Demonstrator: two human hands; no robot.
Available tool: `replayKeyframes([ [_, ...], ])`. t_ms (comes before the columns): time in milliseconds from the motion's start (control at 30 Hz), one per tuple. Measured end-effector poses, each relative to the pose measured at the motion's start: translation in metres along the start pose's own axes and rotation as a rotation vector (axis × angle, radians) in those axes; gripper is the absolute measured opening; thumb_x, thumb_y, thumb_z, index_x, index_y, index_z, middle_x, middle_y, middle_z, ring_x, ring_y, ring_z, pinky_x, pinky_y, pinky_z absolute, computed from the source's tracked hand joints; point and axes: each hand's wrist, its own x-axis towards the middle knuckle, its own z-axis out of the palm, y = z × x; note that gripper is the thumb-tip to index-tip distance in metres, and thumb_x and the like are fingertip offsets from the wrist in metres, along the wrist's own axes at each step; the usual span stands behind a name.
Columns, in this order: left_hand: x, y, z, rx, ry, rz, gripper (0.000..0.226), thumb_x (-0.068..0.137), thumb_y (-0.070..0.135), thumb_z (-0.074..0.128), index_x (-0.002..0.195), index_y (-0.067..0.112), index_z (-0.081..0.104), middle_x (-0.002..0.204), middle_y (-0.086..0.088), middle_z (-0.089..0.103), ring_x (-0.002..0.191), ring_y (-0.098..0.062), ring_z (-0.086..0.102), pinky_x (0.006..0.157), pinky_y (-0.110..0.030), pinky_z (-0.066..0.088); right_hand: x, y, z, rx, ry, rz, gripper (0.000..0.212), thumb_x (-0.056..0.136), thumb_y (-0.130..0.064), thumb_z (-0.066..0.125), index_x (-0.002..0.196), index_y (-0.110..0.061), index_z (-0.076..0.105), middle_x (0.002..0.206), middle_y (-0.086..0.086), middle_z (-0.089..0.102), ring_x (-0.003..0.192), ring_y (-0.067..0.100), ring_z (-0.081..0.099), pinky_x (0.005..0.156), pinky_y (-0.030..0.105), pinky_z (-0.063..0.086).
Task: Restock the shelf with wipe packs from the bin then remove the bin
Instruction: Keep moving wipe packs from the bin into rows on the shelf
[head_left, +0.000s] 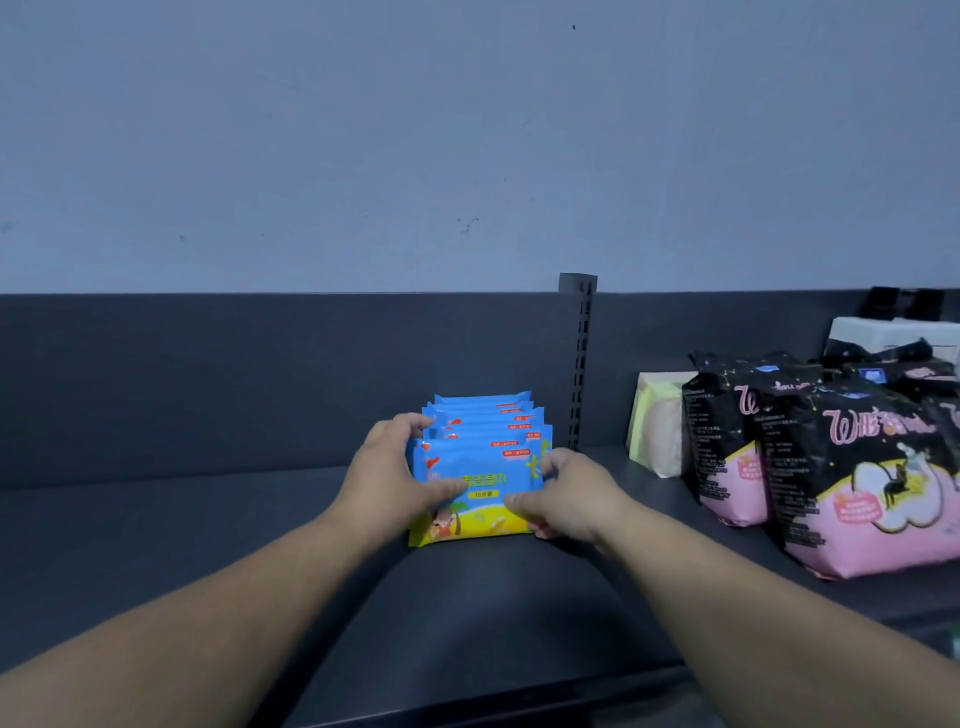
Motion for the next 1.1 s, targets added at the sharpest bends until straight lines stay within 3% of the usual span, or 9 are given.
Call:
replayKeyframes([
  [100, -0.005, 0.002, 0.002, 0.124, -0.007, 0.064, 0.074, 0.066, 0.041, 0.084, 0.128, 0.027, 0.045, 0.126, 0.013, 0.038, 0.116, -0.005, 0.041, 0.092, -0.02, 0.04, -0.001, 0.005, -0.005, -0.086, 0.036, 0.012, 0.042, 0.066, -0.028, 0.084, 0.088, -0.024, 0.05, 0.097, 0.005, 0.068, 0.077, 0.021, 0.069, 0.076, 0.041, 0.06],
  [333, -0.008, 0.011, -0.003, 0.307, -0.08, 0.05, 0.084, 0.069, 0.049, 0.079, 0.138, 0.026, 0.037, 0.135, 0.01, 0.033, 0.129, -0.012, 0.028, 0.102, -0.026, 0.032, -0.013, 0.007, -0.012, -0.128, 0.069, 0.008, 0.047, 0.059, -0.025, 0.088, 0.088, -0.027, 0.051, 0.097, -0.001, 0.065, 0.085, 0.018, 0.067, 0.082, 0.039, 0.057],
  [533, -0.007, 0.031, -0.005, 0.351, -0.042, 0.154, 0.081, 0.072, 0.053, 0.074, 0.138, 0.023, 0.038, 0.138, 0.006, 0.034, 0.131, -0.017, 0.028, 0.109, -0.031, 0.031, -0.04, 0.002, -0.034, -0.251, 0.193, -0.025, 0.05, 0.072, -0.037, 0.081, 0.11, -0.022, 0.052, 0.089, -0.01, 0.057, 0.084, 0.011, 0.056, 0.074, 0.024, 0.044],
  [733, -0.023, 0.069, 0.012, 0.371, -0.083, 0.369, 0.07, 0.079, 0.057, 0.064, 0.137, 0.027, 0.039, 0.146, 0.002, 0.029, 0.137, -0.021, 0.025, 0.112, -0.033, 0.021, -0.088, 0.006, -0.051, -0.474, 0.445, 0.009, 0.059, 0.079, -0.056, 0.067, 0.128, -0.026, 0.052, 0.13, -0.002, 0.057, 0.119, 0.019, 0.054, 0.099, 0.032, 0.043],
  [833, -0.046, 0.084, 0.029, 0.402, -0.161, 0.464, 0.073, 0.081, 0.062, 0.059, 0.141, 0.028, 0.034, 0.154, -0.001, 0.018, 0.142, -0.023, 0.016, 0.115, -0.035, 0.014, -0.124, 0.017, -0.053, -0.627, 0.571, 0.068, 0.062, 0.079, -0.067, 0.057, 0.13, -0.032, 0.05, 0.133, -0.004, 0.054, 0.124, 0.019, 0.05, 0.105, 0.04, 0.038],
  [1100, -0.13, 0.115, 0.074, 0.37, -0.323, 0.732, 0.081, 0.079, 0.07, 0.052, 0.143, 0.026, 0.03, 0.151, -0.002, 0.024, 0.14, -0.024, 0.02, 0.116, -0.042, 0.017, -0.253, 0.055, -0.046, -0.791, 0.78, 0.355, 0.066, 0.081, -0.069, 0.05, 0.138, -0.037, 0.041, 0.148, -0.005, 0.036, 0.139, 0.018, 0.028, 0.115, 0.049, 0.015],
])
